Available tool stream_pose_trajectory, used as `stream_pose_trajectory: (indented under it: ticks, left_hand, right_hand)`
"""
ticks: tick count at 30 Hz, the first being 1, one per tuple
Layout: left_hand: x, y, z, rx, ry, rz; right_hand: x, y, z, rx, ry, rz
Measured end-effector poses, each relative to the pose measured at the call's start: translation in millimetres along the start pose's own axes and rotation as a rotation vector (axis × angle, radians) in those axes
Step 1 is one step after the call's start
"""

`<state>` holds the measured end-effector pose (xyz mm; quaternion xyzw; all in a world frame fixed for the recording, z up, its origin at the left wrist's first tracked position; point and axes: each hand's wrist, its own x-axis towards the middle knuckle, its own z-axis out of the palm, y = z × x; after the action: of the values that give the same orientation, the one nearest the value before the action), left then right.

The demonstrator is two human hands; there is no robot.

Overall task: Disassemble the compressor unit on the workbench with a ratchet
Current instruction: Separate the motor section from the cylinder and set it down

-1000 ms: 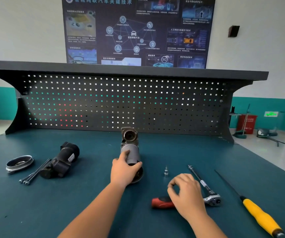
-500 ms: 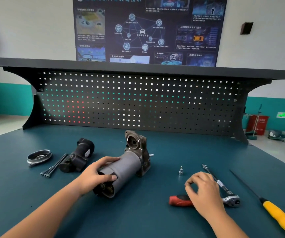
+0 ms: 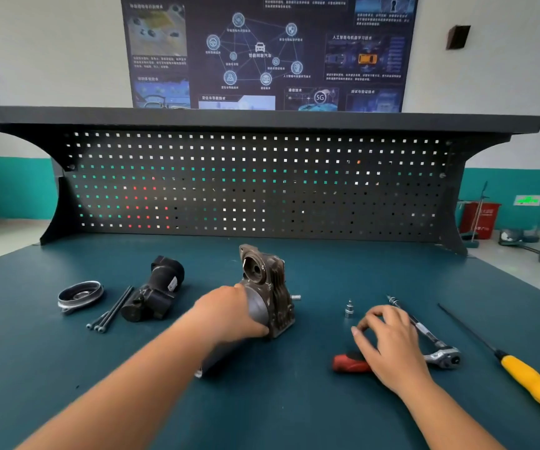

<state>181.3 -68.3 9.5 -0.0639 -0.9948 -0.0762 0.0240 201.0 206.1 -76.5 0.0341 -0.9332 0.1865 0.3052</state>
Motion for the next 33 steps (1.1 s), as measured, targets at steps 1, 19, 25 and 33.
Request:
stream_pose_trajectory:
  ticks: [1,19,25,33]
  left_hand:
    - [3,11,9,0.036,0.032,-0.059]
    - [-16,-3,25,0.230,0.254,0.194]
    - [-18,-25,13,0.152,0.165,0.399]
    - [-35,-32,24,0.258,0.390,0.467]
  right_hand:
    - [-1,1,0,0.010,-0.023,-0.010]
    - [-3,10,-4,0.070,0.099,0.176]
    - [-1,4,-15,0.212,0.159,0.223]
    - [-16,-123,-44,0.452,0.070,-0.134]
